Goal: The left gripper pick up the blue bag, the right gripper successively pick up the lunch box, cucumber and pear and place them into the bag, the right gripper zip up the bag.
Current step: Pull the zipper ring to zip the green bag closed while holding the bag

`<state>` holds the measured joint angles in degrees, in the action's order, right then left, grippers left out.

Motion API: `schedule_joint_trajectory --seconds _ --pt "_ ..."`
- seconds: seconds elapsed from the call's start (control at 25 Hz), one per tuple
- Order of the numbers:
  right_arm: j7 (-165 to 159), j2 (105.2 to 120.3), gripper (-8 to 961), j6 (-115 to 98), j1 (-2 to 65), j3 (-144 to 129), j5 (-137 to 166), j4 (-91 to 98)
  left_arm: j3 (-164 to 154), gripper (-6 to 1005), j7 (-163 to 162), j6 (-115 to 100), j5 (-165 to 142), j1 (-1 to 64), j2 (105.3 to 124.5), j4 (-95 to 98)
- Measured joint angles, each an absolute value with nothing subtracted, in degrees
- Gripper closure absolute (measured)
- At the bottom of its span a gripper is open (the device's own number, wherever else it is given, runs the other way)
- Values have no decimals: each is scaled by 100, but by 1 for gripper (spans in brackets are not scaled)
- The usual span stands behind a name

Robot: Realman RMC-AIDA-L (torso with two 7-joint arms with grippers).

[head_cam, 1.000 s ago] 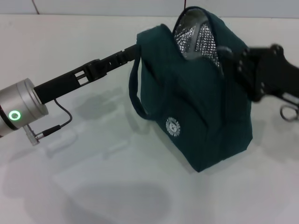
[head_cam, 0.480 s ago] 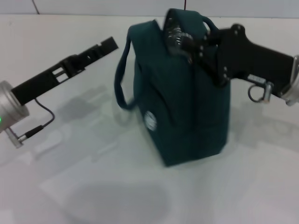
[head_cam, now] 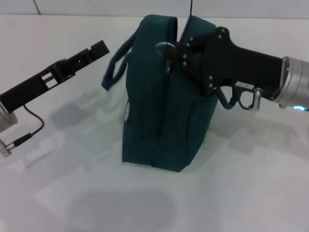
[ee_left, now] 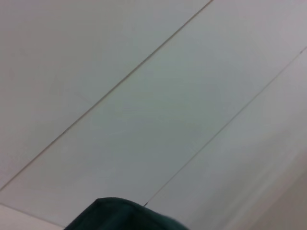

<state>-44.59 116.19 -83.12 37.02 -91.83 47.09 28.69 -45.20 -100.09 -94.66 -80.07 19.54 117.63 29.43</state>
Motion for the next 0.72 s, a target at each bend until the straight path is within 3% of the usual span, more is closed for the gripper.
schedule_joint_trajectory --seconds 0.44,0.72 --pt "-4429 11619 951 -8223 3591 -9300 4580 2725 -4565 120 -10026 -9914 -8730 1605 11679 3743" --pt "-4411 11619 951 -8218 3629 -9308 4578 2705 -4579 121 -10236 -9967 -9352 1888 11791 3715"
